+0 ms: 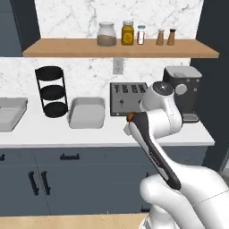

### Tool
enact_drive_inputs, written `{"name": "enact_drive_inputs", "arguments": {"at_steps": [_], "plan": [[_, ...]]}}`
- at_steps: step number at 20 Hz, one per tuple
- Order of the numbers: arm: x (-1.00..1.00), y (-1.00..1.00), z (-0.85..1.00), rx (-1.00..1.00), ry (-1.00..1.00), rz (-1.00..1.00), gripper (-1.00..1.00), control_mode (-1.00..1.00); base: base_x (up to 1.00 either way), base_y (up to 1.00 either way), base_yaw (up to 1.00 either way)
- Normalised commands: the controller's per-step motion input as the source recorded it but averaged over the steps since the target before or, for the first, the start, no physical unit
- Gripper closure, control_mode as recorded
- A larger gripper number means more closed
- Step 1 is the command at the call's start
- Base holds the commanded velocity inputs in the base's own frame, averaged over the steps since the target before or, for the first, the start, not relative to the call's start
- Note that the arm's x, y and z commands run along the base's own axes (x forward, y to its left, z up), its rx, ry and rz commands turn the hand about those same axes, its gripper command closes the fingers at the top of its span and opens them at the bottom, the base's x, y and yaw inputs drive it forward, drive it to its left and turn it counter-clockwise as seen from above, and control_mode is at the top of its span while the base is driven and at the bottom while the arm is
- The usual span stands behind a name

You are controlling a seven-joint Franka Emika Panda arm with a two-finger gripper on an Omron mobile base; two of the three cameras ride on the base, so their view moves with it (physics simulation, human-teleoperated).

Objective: Place one corn and one chicken drumstick in each tupperware on the nearby counter, to pack two identical lunches.

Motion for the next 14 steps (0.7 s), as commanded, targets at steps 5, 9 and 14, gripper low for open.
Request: {"name": "enact_drive_inputs", "arguments": {"at_steps": [5, 9, 14], "plan": [[0.00, 0.00, 0.00, 0.00, 0.00, 0.00, 1.00, 1.00, 0.78, 1.00, -0.18], [0.00, 0.00, 0.00, 0.00, 0.00, 0.00, 1.00, 1.00, 0.18, 1.00, -0.18], [0.00, 0.00, 0.00, 0.00, 0.00, 0.00, 1.00, 1.00, 0.14, 1.00, -0.17]]}}
